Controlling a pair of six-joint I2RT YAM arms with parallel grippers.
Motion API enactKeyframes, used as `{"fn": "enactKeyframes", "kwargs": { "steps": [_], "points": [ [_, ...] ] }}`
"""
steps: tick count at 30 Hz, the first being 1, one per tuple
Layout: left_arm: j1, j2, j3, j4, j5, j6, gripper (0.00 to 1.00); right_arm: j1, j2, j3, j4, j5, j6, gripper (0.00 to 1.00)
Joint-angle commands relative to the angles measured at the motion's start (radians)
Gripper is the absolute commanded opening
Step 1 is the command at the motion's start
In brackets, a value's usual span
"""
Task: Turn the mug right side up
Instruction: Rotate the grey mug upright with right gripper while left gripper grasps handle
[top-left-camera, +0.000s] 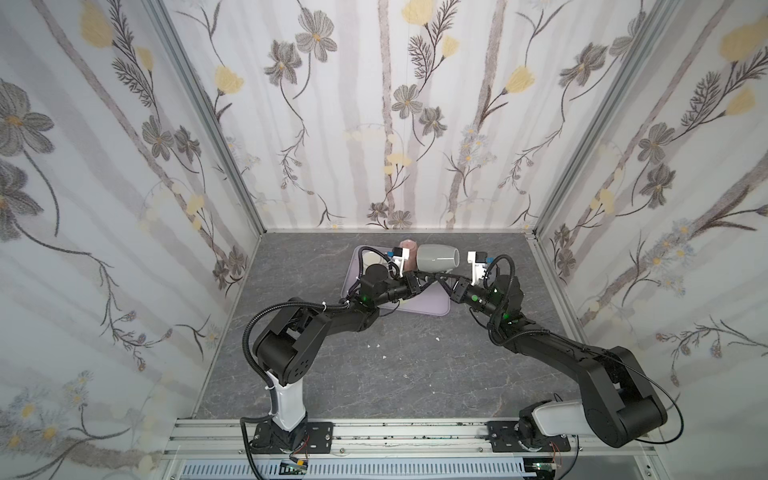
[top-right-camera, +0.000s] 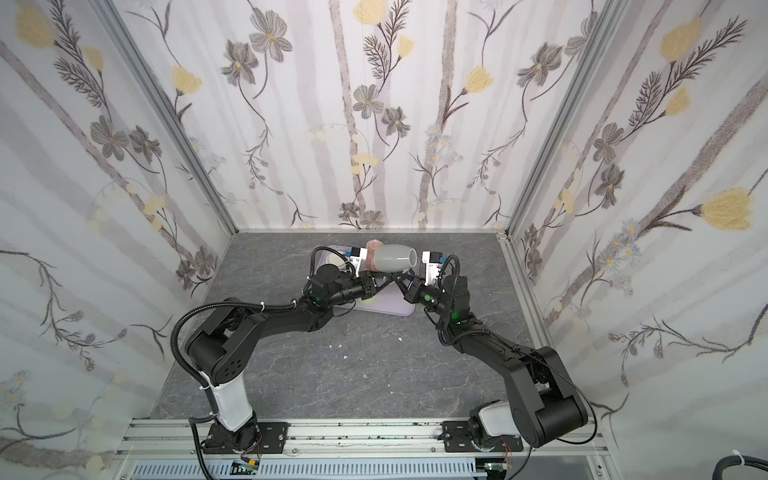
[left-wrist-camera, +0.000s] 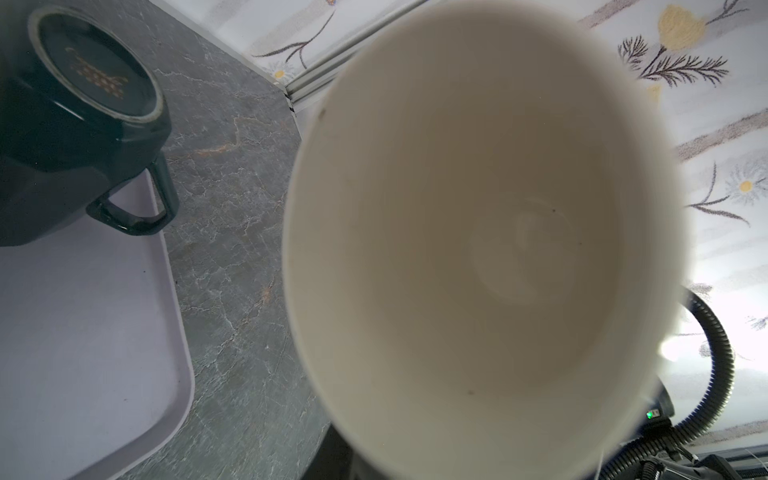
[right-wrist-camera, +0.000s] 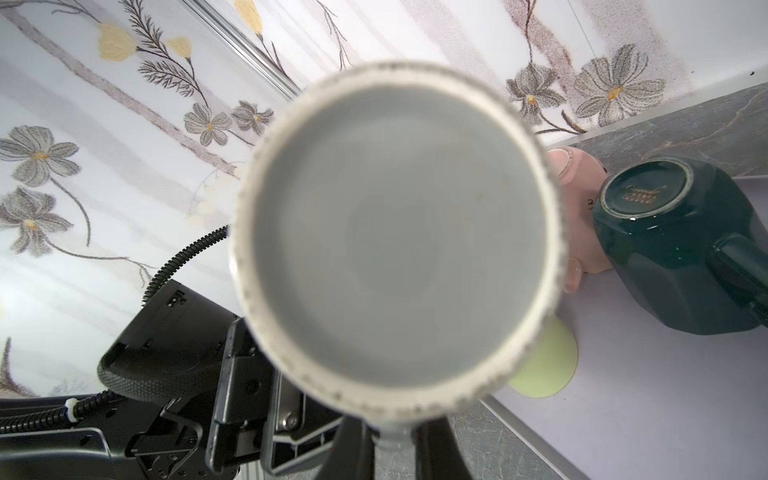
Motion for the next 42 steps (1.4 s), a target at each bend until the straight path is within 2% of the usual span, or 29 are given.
{"fn": "enactKeyframes", "kwargs": {
  "steps": [1, 5, 13, 24, 37, 42],
  "points": [
    [-0.003, -0.017, 0.02, 0.147, 0.013, -0.016, 0.19, 0.001, 0.023, -0.008, 0.011, -0.067, -0.004, 0.0],
    [-0.004, -0.029, 0.015, 0.147, 0.016, -0.01, 0.17, 0.001, 0.04, -0.009, 0.008, -0.065, -0.004, 0.0],
    [-0.006, -0.058, 0.03, 0.093, 0.029, 0.033, 0.0, 0.001, 0.07, -0.012, -0.021, -0.038, -0.032, 0.0],
    [-0.037, -0.13, 0.04, -0.034, 0.023, 0.166, 0.0, 0.001, 0.081, -0.003, -0.074, -0.018, -0.07, 0.0],
    [-0.113, -0.239, 0.068, -0.287, -0.037, 0.442, 0.0, 0.001, 0.1, 0.012, -0.091, -0.038, -0.068, 0.0],
    [-0.121, -0.238, 0.077, -0.292, -0.037, 0.458, 0.0, 0.003, 0.103, 0.018, -0.075, -0.058, -0.055, 0.0]
  ]
}}
